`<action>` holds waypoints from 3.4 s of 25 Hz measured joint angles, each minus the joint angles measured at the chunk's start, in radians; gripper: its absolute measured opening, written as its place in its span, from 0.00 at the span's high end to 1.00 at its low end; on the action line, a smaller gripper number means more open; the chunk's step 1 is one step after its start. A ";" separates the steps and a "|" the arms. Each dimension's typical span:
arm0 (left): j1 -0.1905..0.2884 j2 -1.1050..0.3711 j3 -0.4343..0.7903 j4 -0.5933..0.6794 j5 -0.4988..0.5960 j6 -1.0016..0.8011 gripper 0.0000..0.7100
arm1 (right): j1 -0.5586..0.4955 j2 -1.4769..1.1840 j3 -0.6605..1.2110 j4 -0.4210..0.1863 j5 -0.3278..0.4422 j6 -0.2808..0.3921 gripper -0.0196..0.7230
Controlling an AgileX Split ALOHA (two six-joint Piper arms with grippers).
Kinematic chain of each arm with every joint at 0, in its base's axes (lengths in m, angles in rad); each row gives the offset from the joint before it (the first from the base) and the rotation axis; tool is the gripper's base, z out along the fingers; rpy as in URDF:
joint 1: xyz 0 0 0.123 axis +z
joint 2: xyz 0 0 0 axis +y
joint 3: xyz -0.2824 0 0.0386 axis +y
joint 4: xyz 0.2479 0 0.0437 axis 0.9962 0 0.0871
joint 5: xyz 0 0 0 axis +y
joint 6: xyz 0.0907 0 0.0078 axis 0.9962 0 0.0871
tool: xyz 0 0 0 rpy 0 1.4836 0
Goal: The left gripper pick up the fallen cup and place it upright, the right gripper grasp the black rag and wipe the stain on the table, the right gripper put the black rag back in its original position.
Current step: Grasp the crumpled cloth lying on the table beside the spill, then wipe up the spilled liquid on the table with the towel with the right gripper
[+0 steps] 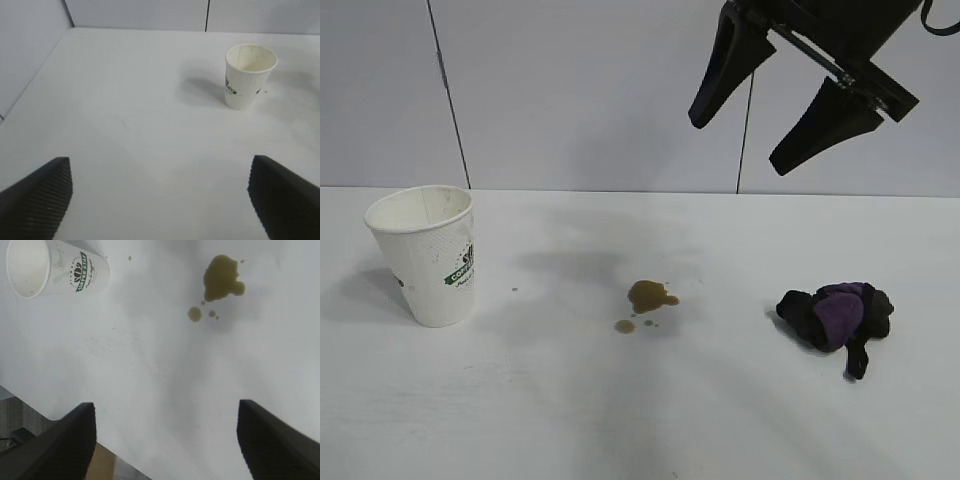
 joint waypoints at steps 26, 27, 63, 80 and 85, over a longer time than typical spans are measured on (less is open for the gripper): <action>-0.060 0.000 0.002 0.002 -0.011 -0.005 0.03 | 0.000 0.306 0.016 -0.570 -0.084 0.119 0.25; -0.060 0.000 0.002 0.002 -0.012 -0.005 0.03 | 0.000 0.312 0.016 -0.589 -0.093 0.137 0.25; -0.060 0.000 0.002 0.002 -0.015 -0.005 0.03 | 0.338 0.174 -0.068 -0.320 -0.346 0.164 0.79; -0.060 0.000 0.002 0.002 -0.015 -0.005 0.03 | 0.369 0.449 -0.073 -0.499 -0.496 0.241 0.79; -0.060 0.000 0.002 0.002 -0.015 -0.005 0.03 | 0.369 0.461 -0.073 -0.660 -0.482 0.280 0.79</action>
